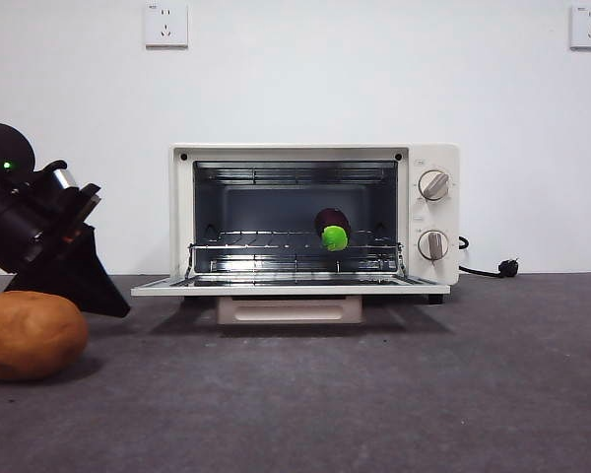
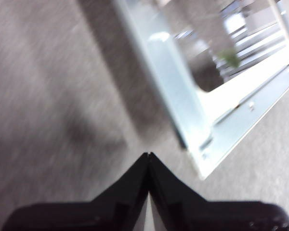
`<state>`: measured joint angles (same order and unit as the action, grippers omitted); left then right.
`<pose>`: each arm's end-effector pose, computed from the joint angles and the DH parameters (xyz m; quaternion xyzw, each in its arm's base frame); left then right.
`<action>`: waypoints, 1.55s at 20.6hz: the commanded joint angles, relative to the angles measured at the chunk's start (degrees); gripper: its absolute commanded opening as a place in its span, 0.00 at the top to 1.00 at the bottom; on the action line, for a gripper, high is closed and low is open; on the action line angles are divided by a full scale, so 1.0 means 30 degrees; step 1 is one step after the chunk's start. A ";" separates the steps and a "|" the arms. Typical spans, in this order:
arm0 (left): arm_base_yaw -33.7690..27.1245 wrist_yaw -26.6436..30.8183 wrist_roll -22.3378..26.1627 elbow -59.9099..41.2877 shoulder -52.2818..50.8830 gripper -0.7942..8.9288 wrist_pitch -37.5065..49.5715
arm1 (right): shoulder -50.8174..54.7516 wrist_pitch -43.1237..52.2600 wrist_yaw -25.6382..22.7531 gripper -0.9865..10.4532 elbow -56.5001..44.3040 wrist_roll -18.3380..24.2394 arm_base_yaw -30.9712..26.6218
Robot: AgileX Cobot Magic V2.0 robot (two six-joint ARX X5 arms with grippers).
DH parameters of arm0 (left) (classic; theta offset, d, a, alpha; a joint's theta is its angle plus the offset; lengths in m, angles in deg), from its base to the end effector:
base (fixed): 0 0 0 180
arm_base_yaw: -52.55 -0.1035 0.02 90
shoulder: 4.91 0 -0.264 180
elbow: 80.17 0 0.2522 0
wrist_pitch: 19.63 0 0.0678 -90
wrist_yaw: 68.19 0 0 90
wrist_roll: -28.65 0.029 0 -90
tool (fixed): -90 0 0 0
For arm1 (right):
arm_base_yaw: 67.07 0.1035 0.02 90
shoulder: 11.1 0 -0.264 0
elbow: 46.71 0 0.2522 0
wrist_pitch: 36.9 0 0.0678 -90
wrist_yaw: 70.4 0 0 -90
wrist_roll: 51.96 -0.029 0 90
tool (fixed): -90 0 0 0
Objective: Take the eggplant from the table,put the eggplant in the oven
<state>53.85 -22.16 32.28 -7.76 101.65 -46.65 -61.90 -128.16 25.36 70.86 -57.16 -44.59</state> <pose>0.3462 -0.0280 0.1373 -0.1599 0.4632 -0.3462 0.8000 0.0364 0.0182 0.4998 0.0122 0.2204 0.2286 0.9481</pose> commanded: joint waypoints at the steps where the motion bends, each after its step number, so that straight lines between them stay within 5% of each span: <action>1: 0.0138 -0.0408 -0.0517 -0.0182 0.0291 0.92 0.0794 | 0.0073 -0.0459 -0.0080 0.92 0.0015 -0.0277 0.0015; 17: 0.0605 -0.1989 -0.1880 -0.0182 0.0809 0.92 0.3198 | 0.0160 -0.0459 -0.0080 0.92 0.0022 -0.0444 0.0015; 32: 0.0415 -0.4656 -0.6368 -0.0095 0.0801 0.92 0.7679 | 0.0160 -0.0459 -0.0080 0.92 0.0022 -0.0561 0.0015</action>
<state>54.64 -34.79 16.04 -8.02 103.73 -25.17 -61.68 -128.16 25.36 70.86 -58.25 -44.59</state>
